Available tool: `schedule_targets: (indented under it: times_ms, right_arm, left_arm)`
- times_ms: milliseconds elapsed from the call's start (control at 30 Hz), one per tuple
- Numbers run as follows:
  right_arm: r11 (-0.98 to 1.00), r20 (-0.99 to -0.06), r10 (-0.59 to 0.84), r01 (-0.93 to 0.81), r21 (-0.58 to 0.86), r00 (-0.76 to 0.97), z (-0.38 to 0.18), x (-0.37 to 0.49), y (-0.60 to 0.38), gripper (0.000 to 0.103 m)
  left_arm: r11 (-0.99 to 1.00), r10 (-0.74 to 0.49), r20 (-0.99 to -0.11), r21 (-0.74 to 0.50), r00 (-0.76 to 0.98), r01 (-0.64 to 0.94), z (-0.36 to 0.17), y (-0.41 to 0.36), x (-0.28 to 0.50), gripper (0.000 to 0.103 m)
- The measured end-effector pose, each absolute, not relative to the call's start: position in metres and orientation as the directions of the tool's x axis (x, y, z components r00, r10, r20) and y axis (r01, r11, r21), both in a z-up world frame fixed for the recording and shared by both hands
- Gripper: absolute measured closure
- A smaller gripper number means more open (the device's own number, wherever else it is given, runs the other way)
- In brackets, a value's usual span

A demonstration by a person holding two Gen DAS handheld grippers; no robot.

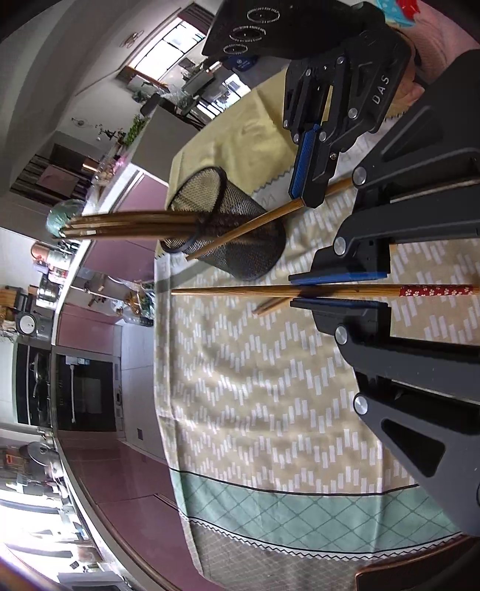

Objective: Organize utensils
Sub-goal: 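Raise the left tool's chopstick into the mesh cup while the right tool inserts its own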

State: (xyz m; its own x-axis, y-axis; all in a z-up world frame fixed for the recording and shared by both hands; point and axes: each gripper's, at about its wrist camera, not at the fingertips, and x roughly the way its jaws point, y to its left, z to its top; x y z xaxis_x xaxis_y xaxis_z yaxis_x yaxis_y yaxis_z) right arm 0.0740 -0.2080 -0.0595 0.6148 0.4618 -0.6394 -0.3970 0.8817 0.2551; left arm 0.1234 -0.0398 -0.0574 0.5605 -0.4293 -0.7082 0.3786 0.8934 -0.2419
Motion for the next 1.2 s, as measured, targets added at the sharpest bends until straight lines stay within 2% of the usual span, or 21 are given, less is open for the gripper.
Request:
schedule_targets:
  times_ms: [533, 1200]
  right_arm:
    - [0.871, -0.525, 0.49, -0.407, 0.274, 0.696, -0.017, 0.064, -0.229, 0.097]
    - [0.885, -0.412, 0.465, -0.417, 0.205, 0.784, 0.042, 0.081, -0.248, 0.097]
  left_arm:
    - [0.831, -0.545, -0.59, -0.285, 0.596, 0.478, 0.01, -0.042, 0.093, 0.095]
    - [0.806, -0.587, -0.469, -0.264, 0.66, 0.529, 0.081, -0.058, 0.11, 0.096]
